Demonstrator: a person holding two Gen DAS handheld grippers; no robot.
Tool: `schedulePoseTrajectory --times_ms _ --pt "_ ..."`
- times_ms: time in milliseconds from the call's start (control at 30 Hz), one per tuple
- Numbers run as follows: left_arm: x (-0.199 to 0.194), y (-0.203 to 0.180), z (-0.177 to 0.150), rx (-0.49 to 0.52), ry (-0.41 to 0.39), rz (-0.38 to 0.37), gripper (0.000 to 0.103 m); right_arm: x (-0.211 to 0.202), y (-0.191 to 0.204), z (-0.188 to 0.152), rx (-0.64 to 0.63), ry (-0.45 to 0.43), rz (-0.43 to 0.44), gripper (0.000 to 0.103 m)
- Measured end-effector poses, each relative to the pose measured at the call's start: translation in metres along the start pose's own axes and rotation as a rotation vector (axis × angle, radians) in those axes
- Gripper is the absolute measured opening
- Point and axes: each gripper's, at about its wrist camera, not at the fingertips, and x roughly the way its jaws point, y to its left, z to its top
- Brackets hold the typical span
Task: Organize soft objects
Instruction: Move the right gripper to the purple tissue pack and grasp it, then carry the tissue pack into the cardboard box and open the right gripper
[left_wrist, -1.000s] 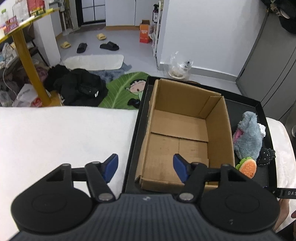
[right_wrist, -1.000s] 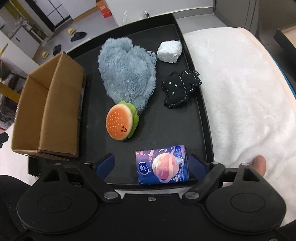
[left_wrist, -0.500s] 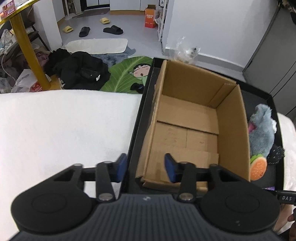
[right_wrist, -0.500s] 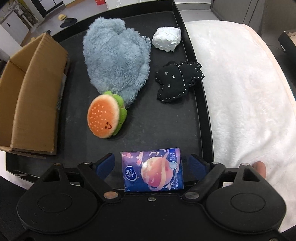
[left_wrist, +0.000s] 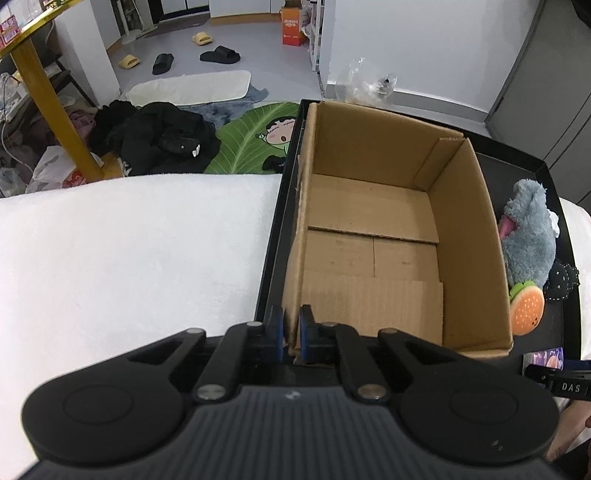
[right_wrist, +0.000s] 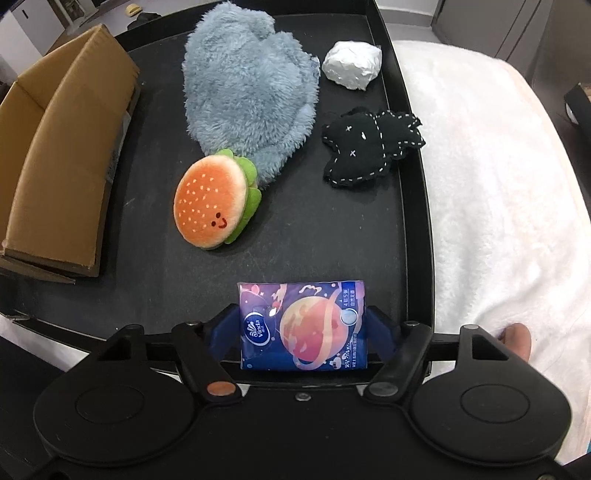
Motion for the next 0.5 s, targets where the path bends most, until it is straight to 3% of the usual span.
schedulePoseTrajectory --times_ms 500 --pt "-0.024 0.004 -0.011 0.019 -0.041 -0.051 0.010 -0.064 0.001 -0.009 0.013 -0.160 0.051 0.070"
